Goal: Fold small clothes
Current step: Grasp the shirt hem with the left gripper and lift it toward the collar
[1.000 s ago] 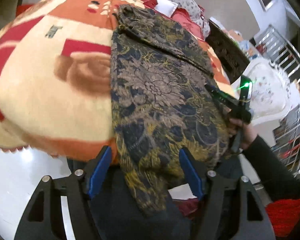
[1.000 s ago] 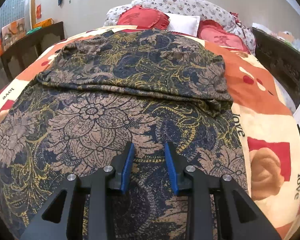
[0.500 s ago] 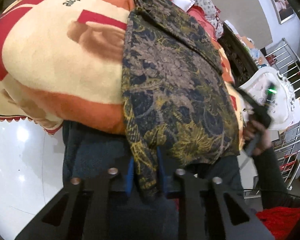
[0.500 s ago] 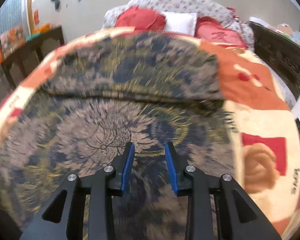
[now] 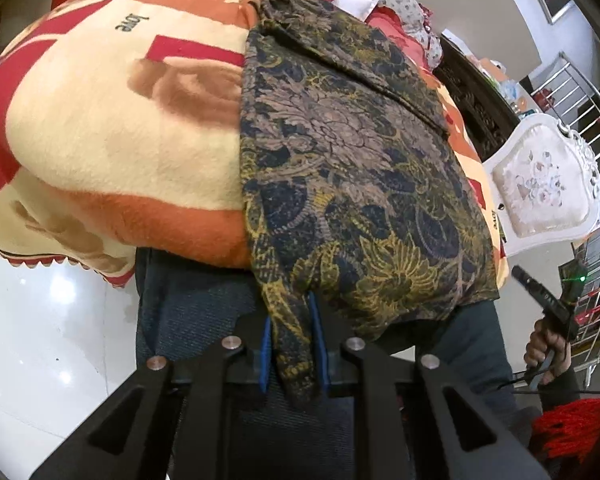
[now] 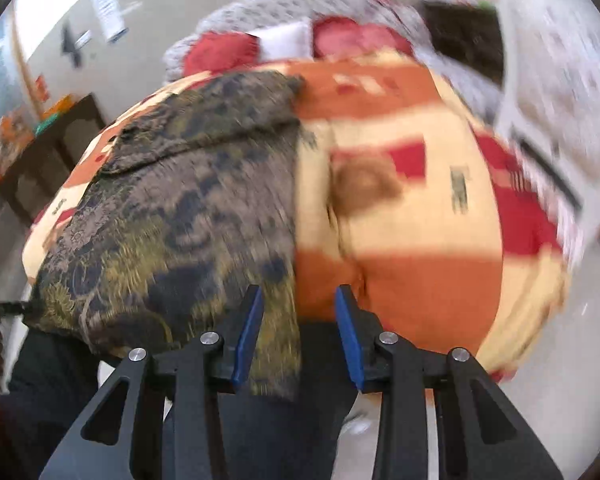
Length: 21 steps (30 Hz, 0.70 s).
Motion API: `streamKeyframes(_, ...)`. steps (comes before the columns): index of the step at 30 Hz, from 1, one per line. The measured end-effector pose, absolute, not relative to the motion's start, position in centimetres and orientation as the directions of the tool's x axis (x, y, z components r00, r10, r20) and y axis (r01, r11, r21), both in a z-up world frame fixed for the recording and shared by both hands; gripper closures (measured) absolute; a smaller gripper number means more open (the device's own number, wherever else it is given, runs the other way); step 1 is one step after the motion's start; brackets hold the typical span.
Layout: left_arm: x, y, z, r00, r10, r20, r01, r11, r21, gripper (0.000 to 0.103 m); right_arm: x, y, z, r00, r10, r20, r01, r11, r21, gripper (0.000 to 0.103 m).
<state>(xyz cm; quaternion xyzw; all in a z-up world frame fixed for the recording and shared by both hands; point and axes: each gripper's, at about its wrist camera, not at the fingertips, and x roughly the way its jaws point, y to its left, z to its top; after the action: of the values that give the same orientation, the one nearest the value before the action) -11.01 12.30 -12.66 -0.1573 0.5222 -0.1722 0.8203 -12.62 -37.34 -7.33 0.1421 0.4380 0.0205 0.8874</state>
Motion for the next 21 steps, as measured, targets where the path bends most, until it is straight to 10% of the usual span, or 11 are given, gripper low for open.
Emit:
streamKeyframes(13,-11.5,12.4,-12.4,0.382,-0.459,-0.802,0.099,0.883,-0.458,0.077,-12.2,-37.7,-12.9,0.563,0.356,-0.745,0.071,0.878,0.474,0.066)
streamKeyframes(16,-11.8,12.3,-12.3,0.394,-0.436,-0.809,0.102,0.895,-0.433,0.082,-12.6,-38.6,-13.3,0.582,0.395,-0.711,0.078,0.843,0.532,0.088)
streamKeyframes(21,-11.8,12.0,-12.3,0.405,-0.408,-0.818,0.105,0.91,-0.401,0.087,-12.7,-37.9,-13.1,0.578,0.396,-0.713,0.034,0.862,0.506,0.091)
